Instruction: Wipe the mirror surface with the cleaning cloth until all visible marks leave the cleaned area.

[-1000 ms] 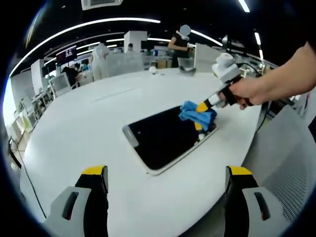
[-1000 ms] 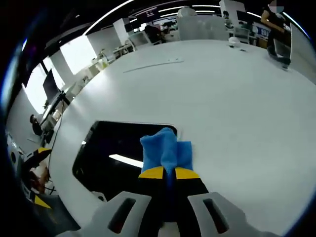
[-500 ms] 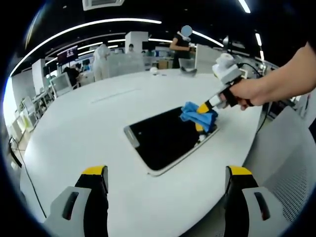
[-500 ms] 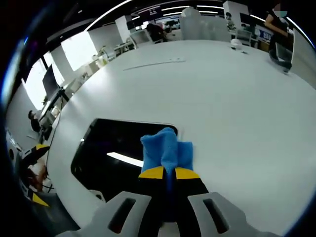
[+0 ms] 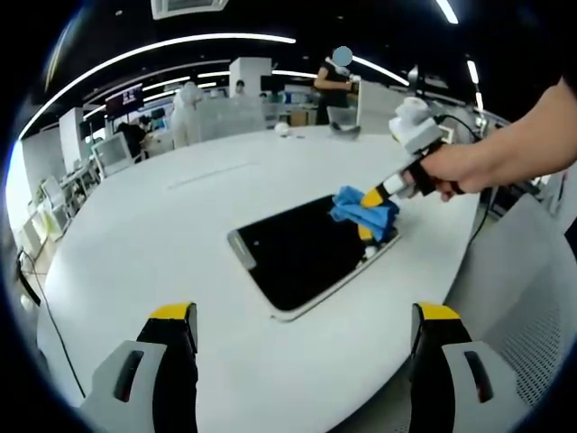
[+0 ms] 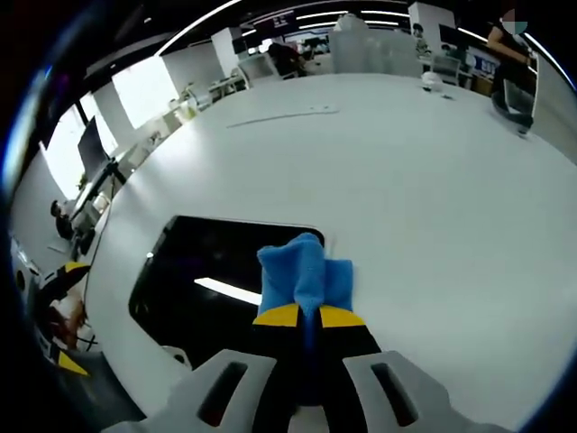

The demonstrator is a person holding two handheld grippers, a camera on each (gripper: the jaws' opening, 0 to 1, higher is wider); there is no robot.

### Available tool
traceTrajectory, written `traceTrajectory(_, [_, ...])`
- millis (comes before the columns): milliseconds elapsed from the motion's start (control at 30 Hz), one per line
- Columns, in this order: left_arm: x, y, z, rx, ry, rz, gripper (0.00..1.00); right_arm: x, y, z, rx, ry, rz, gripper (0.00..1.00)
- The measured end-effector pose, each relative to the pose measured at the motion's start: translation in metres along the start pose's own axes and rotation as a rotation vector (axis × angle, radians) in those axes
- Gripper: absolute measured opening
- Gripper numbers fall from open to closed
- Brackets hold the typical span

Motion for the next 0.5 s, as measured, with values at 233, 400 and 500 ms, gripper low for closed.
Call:
traceTrajectory(233, [0.0001,0.0001,0.0003,0.001,0.0,-0.001,0.99,0.003,0.0033,0.0017,-0.002,-0.007,0.005,0.01])
traceTrajectory(400, [-0.0001,0.0003,0.0003,0.001,0.001,-0.002,0.99,0.0052,0.0074,0.0039,-0.006,-0.016,0.0,0.01])
traceTrajectory(500, [-0.0002,0.0003,0.0004,0.001,0.001,-0.003,0.99,0.0072,0.0094,0.005,-0.005,-0.01,0.0,0.01])
Point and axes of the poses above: the point that each gripper's makers call its tool centre point, and the gripper's own axes: y roughly backward along the fingers, z roughly to its left, x roughly out of its underside, the point moved 3 cm from there along y, roughly backward along the fingers, and after that the axes turned 5 degrees about -y, right-handed, at the moved point
